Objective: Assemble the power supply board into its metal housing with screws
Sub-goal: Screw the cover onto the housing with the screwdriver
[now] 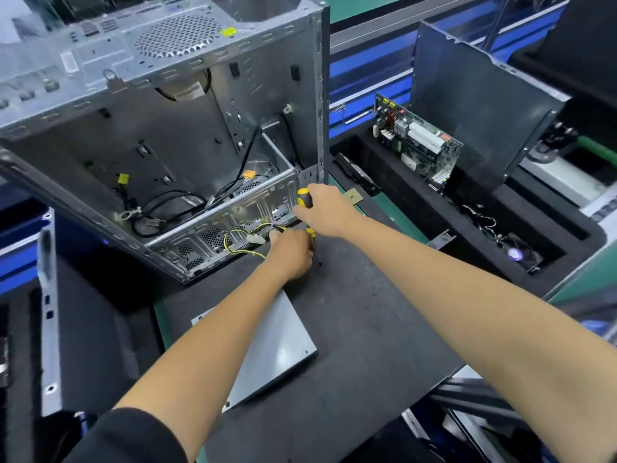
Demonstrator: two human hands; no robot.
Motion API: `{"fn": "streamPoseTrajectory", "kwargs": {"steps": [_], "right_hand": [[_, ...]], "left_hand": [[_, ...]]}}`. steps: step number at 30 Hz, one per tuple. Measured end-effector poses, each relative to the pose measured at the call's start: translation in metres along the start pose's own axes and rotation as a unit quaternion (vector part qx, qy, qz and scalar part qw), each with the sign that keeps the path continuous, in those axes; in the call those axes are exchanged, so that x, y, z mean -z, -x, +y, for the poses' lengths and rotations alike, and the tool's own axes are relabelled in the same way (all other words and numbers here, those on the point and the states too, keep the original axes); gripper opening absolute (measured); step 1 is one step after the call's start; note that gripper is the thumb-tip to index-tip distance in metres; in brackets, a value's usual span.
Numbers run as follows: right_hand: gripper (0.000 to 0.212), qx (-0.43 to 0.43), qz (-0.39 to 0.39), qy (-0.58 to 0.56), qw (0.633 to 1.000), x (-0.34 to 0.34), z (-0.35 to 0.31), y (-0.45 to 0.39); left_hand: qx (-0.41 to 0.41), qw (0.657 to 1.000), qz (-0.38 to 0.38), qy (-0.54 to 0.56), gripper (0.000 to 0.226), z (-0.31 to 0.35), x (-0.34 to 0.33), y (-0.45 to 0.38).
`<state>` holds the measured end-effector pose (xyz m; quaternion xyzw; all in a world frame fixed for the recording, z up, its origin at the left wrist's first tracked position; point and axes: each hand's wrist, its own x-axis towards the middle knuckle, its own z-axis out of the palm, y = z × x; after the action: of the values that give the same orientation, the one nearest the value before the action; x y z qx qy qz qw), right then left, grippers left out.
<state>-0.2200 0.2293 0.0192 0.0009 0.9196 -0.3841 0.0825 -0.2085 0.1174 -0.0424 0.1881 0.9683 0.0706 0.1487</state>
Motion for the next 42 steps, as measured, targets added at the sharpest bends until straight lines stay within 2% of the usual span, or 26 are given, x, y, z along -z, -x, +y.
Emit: {"fn": "streamPoseTrajectory", "kwargs": {"steps": [2, 4, 9, 13, 22, 26, 42], "right_hand": [[0.028, 0.005, -0.002, 0.006, 1.0, 0.005, -0.01, 0.005], [0.029, 0.019, -0.001, 0.008, 1.0, 0.01, -0.024, 0.01], [0.024, 0.079, 0.01, 0.024, 0.997, 0.018, -0.06, 0.029], [0.023, 0.108, 0.028, 0.022, 0.993, 0.017, -0.077, 0.051], [0.028, 0.158, 0.014, 0.034, 0.987, 0.003, -0.089, 0.109], [0.027, 0.172, 0.032, 0.031, 0.984, 0.003, -0.091, 0.123], [0.029, 0.145, 0.023, -0.015, 0.989, 0.004, -0.08, 0.15]], "left_hand": [[0.03, 0.993, 0.004, 0.114, 0.021, -0.004, 0.007, 0.005], [0.043, 0.983, 0.02, 0.175, 0.018, -0.01, 0.015, 0.015], [0.013, 0.972, 0.065, 0.227, 0.014, -0.021, 0.033, 0.052], [-0.014, 0.974, 0.075, 0.211, 0.01, -0.029, 0.038, 0.087], [-0.042, 0.97, 0.108, 0.213, 0.026, -0.026, 0.027, 0.145], [-0.047, 0.965, 0.118, 0.23, 0.027, -0.023, 0.02, 0.159], [-0.078, 0.967, 0.11, 0.215, 0.026, -0.011, 0.0, 0.18]]}}
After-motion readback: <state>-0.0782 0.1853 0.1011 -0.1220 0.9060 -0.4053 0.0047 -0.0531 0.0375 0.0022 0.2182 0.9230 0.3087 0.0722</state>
